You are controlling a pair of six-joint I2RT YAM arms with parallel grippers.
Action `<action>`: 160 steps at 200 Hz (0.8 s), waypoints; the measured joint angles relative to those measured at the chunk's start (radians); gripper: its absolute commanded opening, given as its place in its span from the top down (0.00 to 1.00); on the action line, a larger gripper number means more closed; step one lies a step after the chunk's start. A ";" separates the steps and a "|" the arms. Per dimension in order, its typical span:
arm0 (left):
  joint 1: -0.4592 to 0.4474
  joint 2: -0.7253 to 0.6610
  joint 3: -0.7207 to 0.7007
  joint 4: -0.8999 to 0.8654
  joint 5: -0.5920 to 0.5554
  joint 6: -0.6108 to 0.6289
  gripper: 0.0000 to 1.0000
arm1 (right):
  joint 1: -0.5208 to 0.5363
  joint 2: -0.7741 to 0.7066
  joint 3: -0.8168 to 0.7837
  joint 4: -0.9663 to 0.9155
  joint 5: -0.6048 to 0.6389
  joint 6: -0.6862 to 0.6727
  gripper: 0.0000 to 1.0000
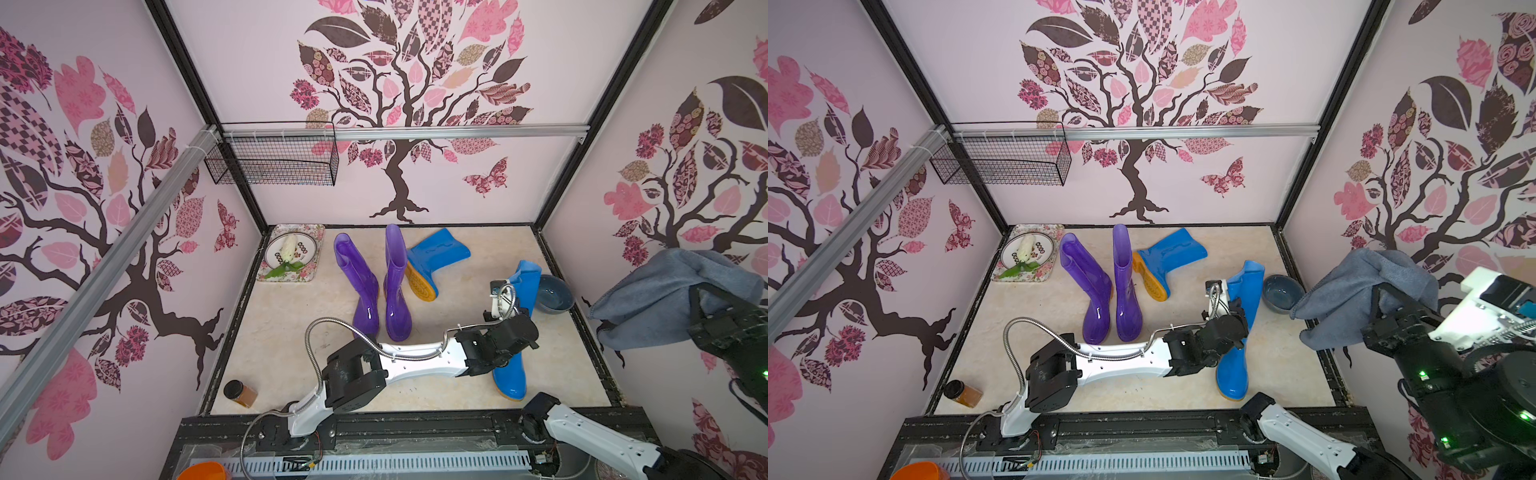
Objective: Wipe the rubber boots with a cloth
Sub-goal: Adjust the rubber boot at the center of the board.
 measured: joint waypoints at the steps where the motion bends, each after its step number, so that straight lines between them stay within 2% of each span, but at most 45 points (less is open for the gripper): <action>1: 0.001 -0.002 -0.005 0.002 -0.001 -0.002 1.00 | 0.000 -0.002 -0.004 0.000 -0.001 0.000 1.00; 34: 0.055 -0.096 -0.268 0.084 -0.031 -0.109 1.00 | 0.003 -0.100 -0.282 0.051 -0.082 0.018 1.00; 73: 0.089 -0.182 -0.542 0.092 -0.086 -0.179 1.00 | 0.005 -0.133 -0.616 0.131 -0.210 0.070 1.00; 117: 0.026 -0.194 -0.678 0.097 -0.110 -0.194 1.00 | 0.005 -0.187 -0.901 0.229 -0.304 0.135 1.00; 160: -0.021 -0.200 -0.730 0.107 -0.114 -0.212 1.00 | 0.005 -0.218 -1.215 0.333 -0.375 0.220 1.00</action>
